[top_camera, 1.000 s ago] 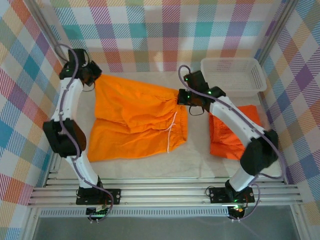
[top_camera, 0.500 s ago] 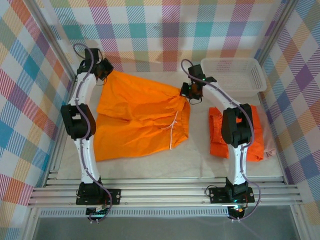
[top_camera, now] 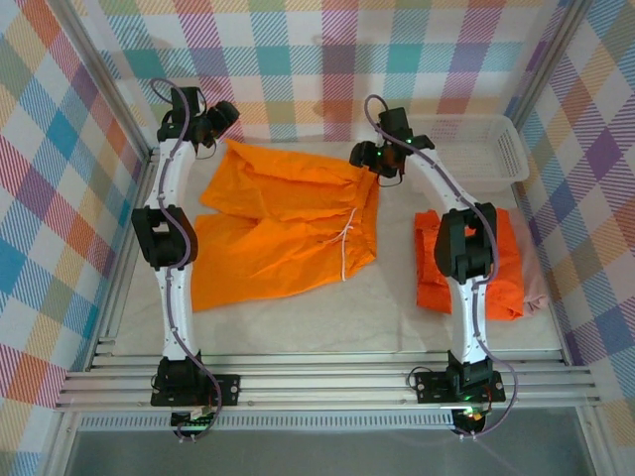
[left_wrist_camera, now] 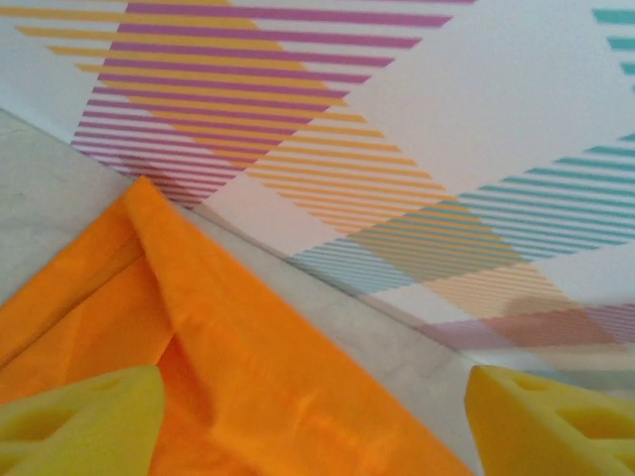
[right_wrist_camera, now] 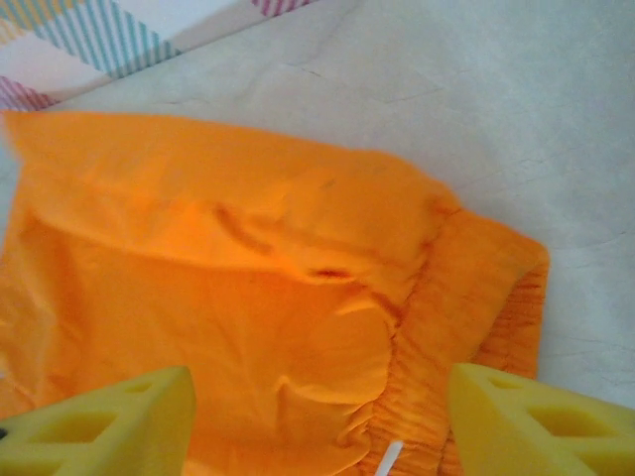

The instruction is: Fold and stack the shorts

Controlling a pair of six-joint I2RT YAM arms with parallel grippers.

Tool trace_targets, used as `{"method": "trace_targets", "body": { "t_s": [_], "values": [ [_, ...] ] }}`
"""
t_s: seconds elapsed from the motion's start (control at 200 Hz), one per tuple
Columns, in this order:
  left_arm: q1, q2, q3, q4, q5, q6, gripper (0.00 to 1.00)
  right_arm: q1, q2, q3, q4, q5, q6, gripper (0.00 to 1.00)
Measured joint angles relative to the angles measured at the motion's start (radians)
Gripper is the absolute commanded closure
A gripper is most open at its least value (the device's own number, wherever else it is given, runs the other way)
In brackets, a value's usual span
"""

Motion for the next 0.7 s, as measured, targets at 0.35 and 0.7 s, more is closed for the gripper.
{"method": "trace_targets", "body": {
  "t_s": [0.35, 0.7],
  "values": [
    [-0.013, -0.576, -0.622, 0.028, -0.005, 0.042, 0.0, 0.124, -0.386, -0.413, 0.132, -0.132, -0.003, 0.08],
    [-0.019, -1.013, -1.407, 0.203, -0.023, -0.059, 0.0, 0.255, -0.431, -0.801, 0.238, -0.208, 0.071, 0.04]
  ]
}}
